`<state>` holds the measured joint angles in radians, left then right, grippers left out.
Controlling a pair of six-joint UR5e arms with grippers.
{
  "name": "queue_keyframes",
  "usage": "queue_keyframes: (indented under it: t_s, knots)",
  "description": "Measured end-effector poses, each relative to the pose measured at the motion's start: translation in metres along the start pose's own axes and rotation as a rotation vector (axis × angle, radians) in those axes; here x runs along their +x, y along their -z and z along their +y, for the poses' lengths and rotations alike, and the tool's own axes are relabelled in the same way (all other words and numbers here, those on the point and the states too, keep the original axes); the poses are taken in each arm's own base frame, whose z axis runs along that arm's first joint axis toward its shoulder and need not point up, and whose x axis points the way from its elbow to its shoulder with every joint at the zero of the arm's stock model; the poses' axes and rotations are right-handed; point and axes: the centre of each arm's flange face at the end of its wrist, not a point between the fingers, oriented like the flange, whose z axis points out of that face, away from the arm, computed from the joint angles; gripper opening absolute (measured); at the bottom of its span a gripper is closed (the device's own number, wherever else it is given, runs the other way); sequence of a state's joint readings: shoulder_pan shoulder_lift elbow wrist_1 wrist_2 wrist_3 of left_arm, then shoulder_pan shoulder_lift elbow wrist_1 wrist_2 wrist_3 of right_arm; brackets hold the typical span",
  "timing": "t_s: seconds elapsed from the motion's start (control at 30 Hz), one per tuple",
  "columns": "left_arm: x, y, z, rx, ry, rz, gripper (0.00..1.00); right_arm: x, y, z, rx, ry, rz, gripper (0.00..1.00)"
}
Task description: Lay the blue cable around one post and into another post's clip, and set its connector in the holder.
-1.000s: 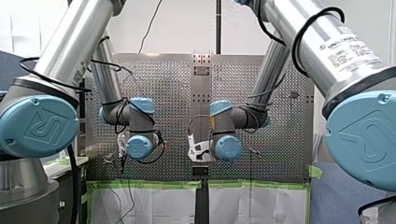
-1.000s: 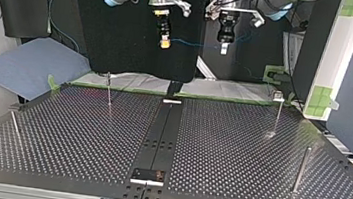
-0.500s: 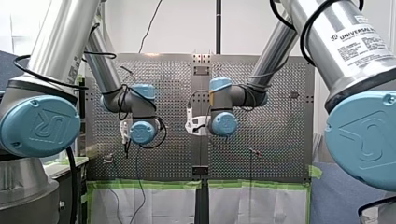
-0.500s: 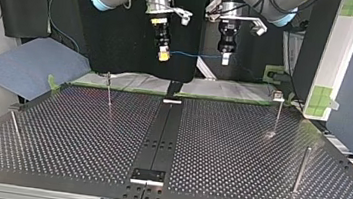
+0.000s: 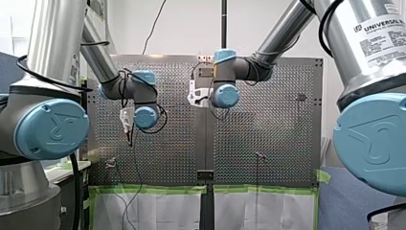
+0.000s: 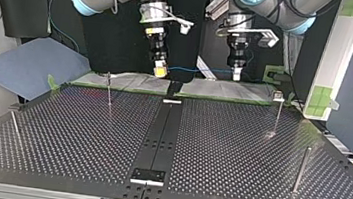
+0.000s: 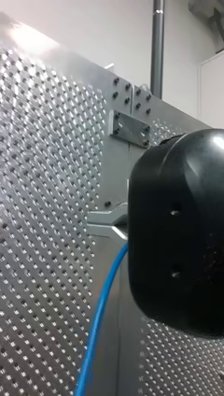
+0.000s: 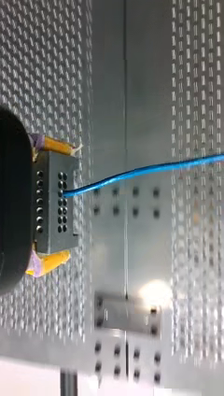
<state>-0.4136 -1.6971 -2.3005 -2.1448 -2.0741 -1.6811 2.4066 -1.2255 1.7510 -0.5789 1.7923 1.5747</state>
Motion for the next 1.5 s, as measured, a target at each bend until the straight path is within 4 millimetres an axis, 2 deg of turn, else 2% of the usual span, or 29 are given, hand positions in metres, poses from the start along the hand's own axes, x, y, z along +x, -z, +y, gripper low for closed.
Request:
queue_keyframes:
  t_s: [0.3, 0.73, 1.1, 1.3, 1.5]
  knots:
    - [-0.032, -0.017, 0.023, -0.025, 0.065, -0.02, 0.0, 0.033, -0.011, -0.008, 0.056, 0.008, 0.034, 0.0]
    - [-0.08, -0.032, 0.045, -0.085, 0.204, -0.119, 0.0, 0.059, -0.024, -0.022, 0.124, 0.043, 0.061, 0.0]
    - [-0.098, -0.048, 0.062, -0.115, 0.249, -0.121, 0.0, 0.091, -0.039, -0.034, 0.161, 0.038, 0.098, 0.0]
    - [-0.108, -0.055, 0.075, -0.116, 0.273, -0.112, 0.0, 0.093, -0.05, -0.047, 0.188, 0.051, 0.09, 0.0]
    - [-0.133, -0.063, 0.087, -0.098, 0.322, -0.164, 0.0, 0.097, -0.061, -0.061, 0.205, 0.065, 0.099, 0.0]
